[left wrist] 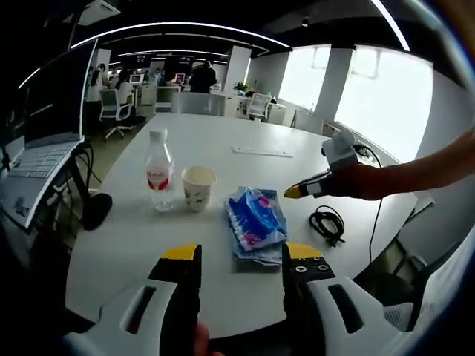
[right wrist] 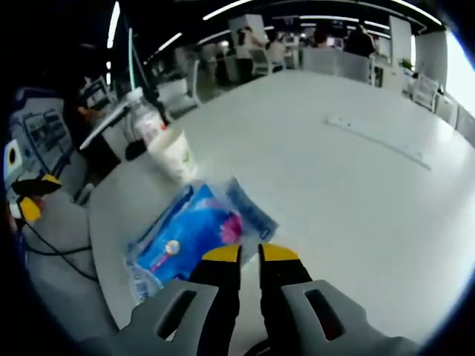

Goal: Arrange the tabletop items into an orderly group along one side of the table until the central work area is clear of visible clutter.

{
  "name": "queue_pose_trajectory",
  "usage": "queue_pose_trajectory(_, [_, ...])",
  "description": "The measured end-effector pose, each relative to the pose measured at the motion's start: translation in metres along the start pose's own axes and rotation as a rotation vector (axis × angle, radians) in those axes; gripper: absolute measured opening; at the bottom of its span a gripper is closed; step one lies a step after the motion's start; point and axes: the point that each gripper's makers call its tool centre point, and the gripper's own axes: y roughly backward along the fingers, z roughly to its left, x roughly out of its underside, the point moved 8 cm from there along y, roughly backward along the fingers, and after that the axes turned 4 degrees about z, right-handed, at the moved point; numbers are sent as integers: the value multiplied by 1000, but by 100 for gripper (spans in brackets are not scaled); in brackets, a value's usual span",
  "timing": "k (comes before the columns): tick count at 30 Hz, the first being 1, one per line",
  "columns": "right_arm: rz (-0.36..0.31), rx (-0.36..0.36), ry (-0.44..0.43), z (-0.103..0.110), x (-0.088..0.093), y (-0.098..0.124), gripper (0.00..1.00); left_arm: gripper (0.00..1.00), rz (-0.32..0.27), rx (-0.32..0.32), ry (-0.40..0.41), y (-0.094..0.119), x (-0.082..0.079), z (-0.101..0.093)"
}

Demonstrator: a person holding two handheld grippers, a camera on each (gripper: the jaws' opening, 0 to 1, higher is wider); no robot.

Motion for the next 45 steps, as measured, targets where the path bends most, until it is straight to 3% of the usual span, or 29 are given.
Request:
queue_pose_trajectory(8, [23, -47, 68, 6, -22, -16, 9, 42, 5, -3, 2, 2, 3, 1])
queue_pose_trajectory(12, [74, -89, 118, 9, -28, -26, 13, 42, 4, -10, 9, 4, 6, 1])
queue_pose_trajectory(22, [108, -98, 190, 15, -43, -41, 13, 42, 7, -29, 32, 8, 12, 6])
queue_pose_trajectory(38, [163, -116, 268, 13, -40, -56, 8, 42, 15, -47, 47, 13, 15, 10])
queue_pose_trajectory(45, [150, -119, 235, 12, -35, -51, 1, 42, 21, -46, 51, 12, 16, 12])
